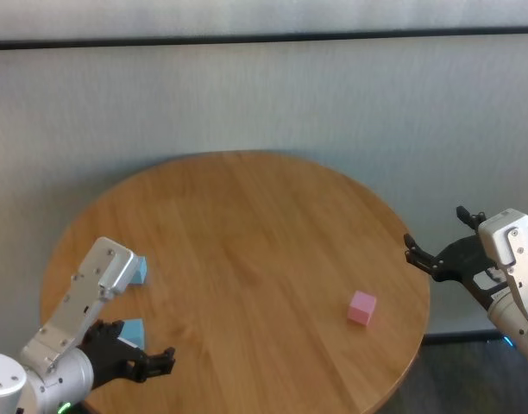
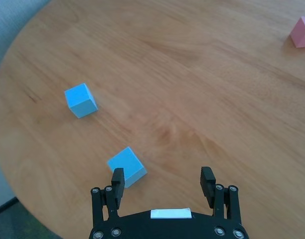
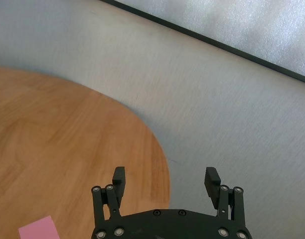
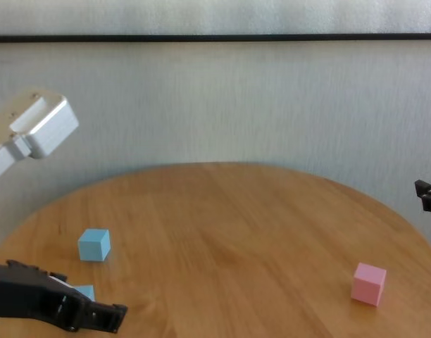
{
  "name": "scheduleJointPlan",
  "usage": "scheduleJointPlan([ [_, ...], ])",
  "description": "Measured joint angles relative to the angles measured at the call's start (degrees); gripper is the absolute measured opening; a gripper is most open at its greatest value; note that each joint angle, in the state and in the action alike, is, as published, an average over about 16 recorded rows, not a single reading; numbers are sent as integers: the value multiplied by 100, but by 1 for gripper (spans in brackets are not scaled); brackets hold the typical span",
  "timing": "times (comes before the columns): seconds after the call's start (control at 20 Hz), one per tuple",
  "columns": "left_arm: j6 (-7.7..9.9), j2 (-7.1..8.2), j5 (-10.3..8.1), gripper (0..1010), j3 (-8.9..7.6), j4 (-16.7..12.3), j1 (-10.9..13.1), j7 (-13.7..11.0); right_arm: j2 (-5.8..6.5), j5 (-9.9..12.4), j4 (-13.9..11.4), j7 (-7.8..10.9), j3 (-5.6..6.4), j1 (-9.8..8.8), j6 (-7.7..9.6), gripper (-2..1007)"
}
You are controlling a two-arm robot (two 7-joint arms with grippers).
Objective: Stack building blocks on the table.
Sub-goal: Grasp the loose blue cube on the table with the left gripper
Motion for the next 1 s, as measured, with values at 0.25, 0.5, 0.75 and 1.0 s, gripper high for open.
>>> scheduleJointPlan([
  [0.25, 103, -147, 96, 1000, 19, 99, -49, 77, 0, 0, 0, 0, 0, 0, 0, 1005],
  [0.5, 213, -260, 173, 1000, -2, 156, -83, 151, 0, 0, 0, 0, 0, 0, 0, 1005],
  [0.75, 279, -342, 311, 1000, 3, 250, -153, 216, 0, 0, 0, 0, 0, 0, 0, 1005],
  [1.0, 281, -406, 463, 999, 36, 383, -255, 223, 0, 0, 0, 0, 0, 0, 0, 1005],
])
